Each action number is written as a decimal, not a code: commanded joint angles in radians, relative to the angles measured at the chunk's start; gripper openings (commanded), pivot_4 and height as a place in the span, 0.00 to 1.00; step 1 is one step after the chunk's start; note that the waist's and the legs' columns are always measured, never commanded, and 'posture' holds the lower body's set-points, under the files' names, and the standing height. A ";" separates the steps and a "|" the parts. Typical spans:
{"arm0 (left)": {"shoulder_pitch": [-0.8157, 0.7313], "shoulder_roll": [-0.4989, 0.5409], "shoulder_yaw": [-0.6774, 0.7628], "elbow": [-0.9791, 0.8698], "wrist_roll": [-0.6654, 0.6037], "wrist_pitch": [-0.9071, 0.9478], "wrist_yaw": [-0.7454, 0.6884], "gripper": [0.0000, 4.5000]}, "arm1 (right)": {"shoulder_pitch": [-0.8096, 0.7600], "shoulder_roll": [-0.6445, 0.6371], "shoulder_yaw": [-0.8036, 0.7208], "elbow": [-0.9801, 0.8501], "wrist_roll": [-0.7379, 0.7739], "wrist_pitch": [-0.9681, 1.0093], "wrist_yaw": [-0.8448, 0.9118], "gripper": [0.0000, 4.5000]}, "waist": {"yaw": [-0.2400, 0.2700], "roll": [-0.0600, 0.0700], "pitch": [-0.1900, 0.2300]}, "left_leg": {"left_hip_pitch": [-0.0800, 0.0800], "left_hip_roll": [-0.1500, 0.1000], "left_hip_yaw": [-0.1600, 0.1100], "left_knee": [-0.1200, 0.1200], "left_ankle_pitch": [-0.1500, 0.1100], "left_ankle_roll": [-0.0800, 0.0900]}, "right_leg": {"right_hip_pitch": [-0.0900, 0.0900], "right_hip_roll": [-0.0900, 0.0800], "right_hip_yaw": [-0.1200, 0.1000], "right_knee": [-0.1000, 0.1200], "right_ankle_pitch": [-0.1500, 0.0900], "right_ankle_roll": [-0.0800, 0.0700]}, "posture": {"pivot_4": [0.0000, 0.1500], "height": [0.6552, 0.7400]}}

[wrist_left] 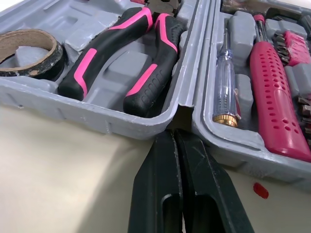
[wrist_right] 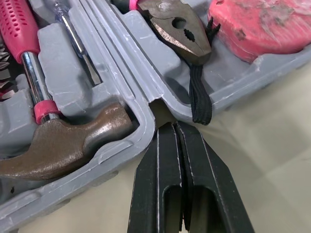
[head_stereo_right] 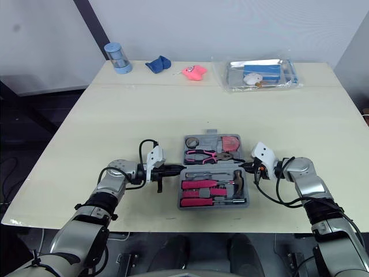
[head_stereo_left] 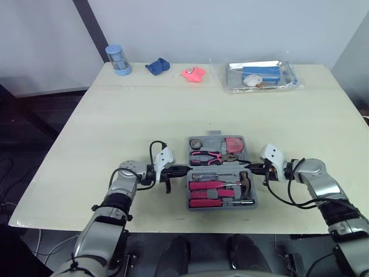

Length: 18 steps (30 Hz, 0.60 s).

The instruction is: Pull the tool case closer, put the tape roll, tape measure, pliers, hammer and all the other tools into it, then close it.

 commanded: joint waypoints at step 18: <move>0.145 0.030 -0.057 -0.231 -0.008 0.091 -0.117 0.02 | 0.215 -0.062 0.008 -0.375 0.087 0.182 0.048 0.00 | -0.003 0.000 0.000 | 0.000 0.000 0.000 0.000 0.000 0.000 | 0.000 0.000 0.000 0.000 0.000 0.000 | 1.00 1.00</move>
